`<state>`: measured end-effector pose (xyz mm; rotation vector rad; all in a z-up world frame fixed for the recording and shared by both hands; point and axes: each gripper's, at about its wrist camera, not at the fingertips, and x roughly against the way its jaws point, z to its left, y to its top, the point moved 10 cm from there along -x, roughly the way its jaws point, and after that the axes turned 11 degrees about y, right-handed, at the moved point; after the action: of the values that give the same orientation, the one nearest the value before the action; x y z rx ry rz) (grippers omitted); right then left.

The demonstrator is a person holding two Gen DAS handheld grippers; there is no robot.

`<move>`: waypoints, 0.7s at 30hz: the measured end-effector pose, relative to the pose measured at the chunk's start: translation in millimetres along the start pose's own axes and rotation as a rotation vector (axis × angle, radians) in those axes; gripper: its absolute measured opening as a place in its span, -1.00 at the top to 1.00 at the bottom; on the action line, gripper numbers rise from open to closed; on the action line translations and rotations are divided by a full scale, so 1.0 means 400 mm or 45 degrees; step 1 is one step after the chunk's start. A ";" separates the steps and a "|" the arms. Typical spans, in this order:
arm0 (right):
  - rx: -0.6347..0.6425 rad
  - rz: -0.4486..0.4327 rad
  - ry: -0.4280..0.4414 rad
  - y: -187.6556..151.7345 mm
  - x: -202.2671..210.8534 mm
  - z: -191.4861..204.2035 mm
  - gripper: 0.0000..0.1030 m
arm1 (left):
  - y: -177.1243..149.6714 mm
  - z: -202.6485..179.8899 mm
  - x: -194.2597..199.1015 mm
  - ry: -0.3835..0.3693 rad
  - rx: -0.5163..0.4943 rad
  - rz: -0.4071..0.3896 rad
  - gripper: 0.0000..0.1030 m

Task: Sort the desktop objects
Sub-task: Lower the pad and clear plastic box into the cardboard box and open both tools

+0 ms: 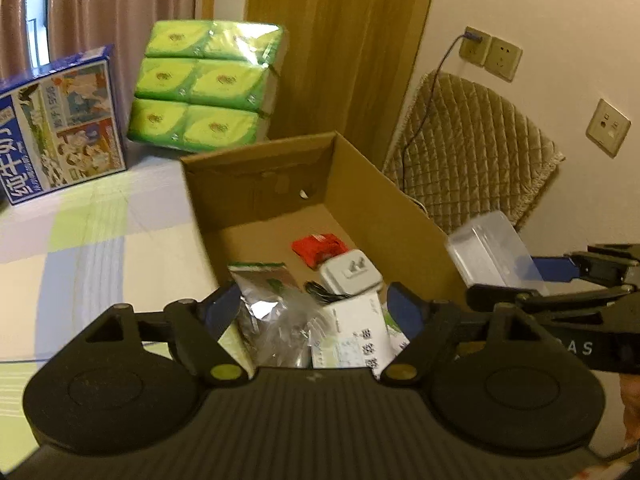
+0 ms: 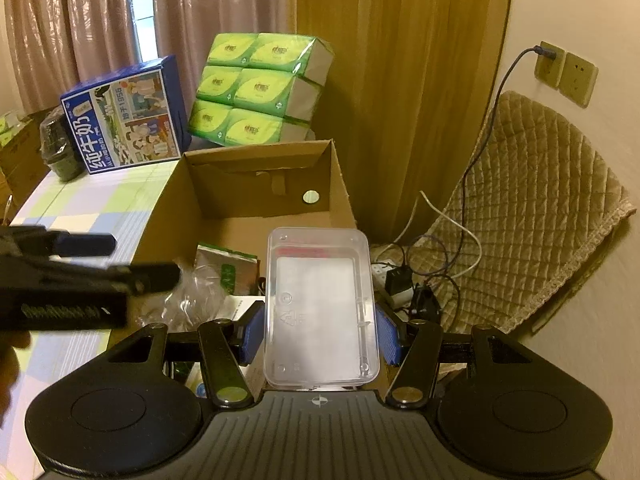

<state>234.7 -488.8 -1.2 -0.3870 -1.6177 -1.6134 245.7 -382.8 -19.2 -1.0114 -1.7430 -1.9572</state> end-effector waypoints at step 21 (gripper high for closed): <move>-0.121 -0.077 0.143 0.078 -0.077 0.075 -0.52 | -0.082 0.193 0.068 0.108 0.071 0.015 -0.68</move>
<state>266.8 -446.6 2.8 -0.2935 -1.4857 -1.7309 227.1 -296.8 -24.1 -0.9046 -1.7309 -1.9049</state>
